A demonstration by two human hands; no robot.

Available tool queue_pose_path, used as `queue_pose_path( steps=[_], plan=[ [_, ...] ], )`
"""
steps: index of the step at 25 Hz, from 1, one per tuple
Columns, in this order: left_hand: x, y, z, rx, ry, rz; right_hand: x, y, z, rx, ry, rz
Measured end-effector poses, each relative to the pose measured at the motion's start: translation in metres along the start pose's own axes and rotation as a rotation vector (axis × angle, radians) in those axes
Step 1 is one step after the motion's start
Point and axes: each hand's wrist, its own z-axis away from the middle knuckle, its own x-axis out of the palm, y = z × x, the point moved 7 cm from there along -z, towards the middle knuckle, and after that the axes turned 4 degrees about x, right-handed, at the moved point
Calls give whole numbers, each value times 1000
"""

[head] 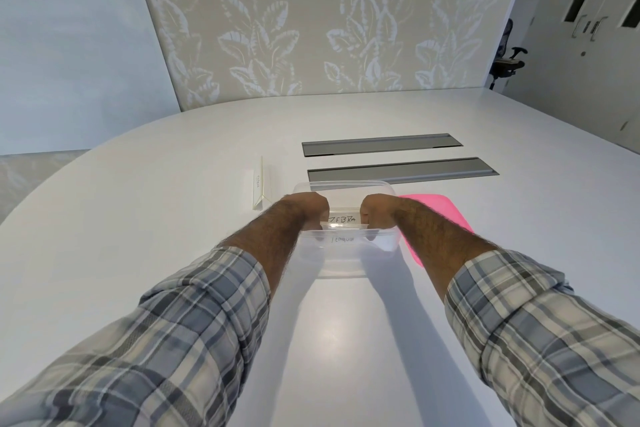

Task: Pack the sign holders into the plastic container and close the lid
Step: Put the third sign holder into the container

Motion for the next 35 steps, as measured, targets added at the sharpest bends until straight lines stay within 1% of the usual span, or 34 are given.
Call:
queue_pose_path(
  steps=[5, 10, 14, 19, 22, 24, 26, 27, 29, 31, 32, 33, 35],
  plan=[
    [0, 2, -5, 0, -20, -48, 0, -1, -5, 1, 7, 2],
    [3, 4, -10, -2, -95, -68, 0, 0, -7, 10, -4, -25],
    [7, 12, -17, 13, -107, -104, 2, 2, -9, 11, -10, -23],
    [9, 13, -22, 25, -114, -91, 1, 1, -7, -6, -24, -14],
    [4, 9, -21, 19, -33, -33, -3, 3, -7, -9, -1, -34],
    [-7, 4, -16, 17, 40, 40, -10, 8, -6, -3, 10, -132],
    [-24, -2, -4, 10, 129, 94, -24, 10, -4, -2, 60, -217],
    [-34, -7, 4, 2, 193, 100, -34, 10, -3, -6, 111, -233],
    [-53, -23, 24, -36, 373, 99, -54, 6, 1, -14, 227, -221],
    [-63, -47, 50, -118, 542, 97, -70, -6, 4, -17, 306, -220],
    [-62, -60, 61, -164, 573, 113, -74, -14, 6, -20, 326, -230],
    [-58, -73, 71, -204, 569, 140, -77, -24, 6, -28, 344, -231],
    [-44, -97, 90, -277, 503, 190, -79, -47, 6, -54, 366, -217]
  ],
)
